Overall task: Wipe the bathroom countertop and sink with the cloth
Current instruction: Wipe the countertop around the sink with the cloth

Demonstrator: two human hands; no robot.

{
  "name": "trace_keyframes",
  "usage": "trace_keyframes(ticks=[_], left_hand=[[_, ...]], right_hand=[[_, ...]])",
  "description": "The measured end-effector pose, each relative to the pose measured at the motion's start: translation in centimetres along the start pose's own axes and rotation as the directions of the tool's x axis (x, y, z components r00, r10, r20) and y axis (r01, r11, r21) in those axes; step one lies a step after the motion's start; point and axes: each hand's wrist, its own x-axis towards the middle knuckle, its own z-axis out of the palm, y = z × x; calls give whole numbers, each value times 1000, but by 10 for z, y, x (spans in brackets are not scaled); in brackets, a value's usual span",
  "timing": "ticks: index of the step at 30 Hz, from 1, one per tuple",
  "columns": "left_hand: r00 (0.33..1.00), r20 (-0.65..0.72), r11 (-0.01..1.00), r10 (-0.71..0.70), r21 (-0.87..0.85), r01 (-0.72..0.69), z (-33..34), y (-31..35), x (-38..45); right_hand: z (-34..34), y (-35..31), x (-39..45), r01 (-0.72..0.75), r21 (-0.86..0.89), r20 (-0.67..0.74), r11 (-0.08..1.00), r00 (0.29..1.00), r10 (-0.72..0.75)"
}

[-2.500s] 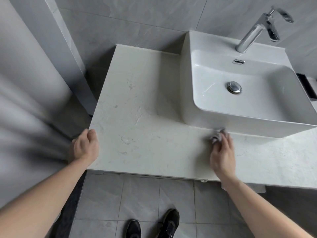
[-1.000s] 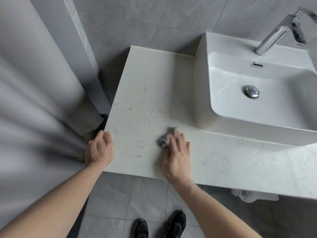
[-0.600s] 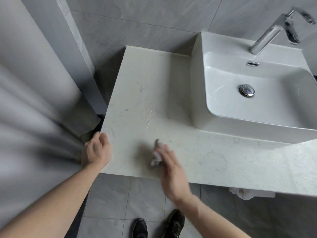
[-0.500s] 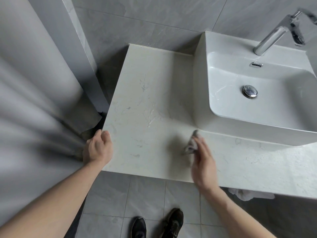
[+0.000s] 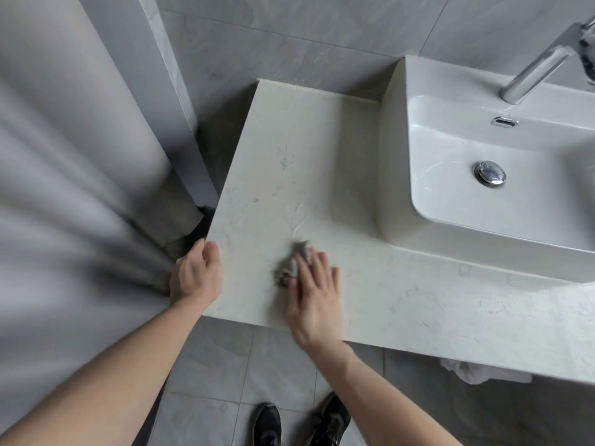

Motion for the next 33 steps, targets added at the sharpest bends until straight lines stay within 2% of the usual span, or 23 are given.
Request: trace_keyframes(ticks=[3,6,10,12,14,16,18,22,24,26,29,33], left_hand=[[1000,-19,1000,25,-7,-25,0,0,1],[999,-12,998,51,-35,-52,-2,0,-1],[998,-20,998,55,-30,-56,-4,2,-2],[998,-14,998,54,-26,-54,-4,4,-3],[998,-10,998,54,-16,-54,-4,4,-4],[999,-7,999,53,-13,-53,-5,5,-5],[999,-6,999,49,-12,-49,-5,6,-5],[998,-21,998,63,19,-62,-4,7,-6],[997,-22,997,70,30,-69,-4,6,-6],[998,-22,998,62,30,-61,-3,5,-5],[998,-18,998,60,27,-59,-3,5,-5],[998,-18,998,56,12,-56,-3,6,-6]], right_hand=[[36,-56,-11,250,34,161,968,954,-252],[48,-70,-21,303,42,227,952,925,-304],[24,-41,-19,343,131,215,930,906,-364],[4,-13,-18,276,161,136,948,945,-298],[-23,24,-18,149,167,15,975,988,-153],[-58,61,-16,35,179,-136,983,991,-10],[-92,95,-12,-62,187,-236,980,966,106],[-120,150,-3,-438,106,-275,893,850,449],[-108,155,-3,-531,54,-281,846,804,523],[-90,142,-5,-563,19,-292,826,787,543],[-63,107,-2,-467,-17,-257,884,857,447],[-20,43,-5,-157,-12,-121,988,981,155]])
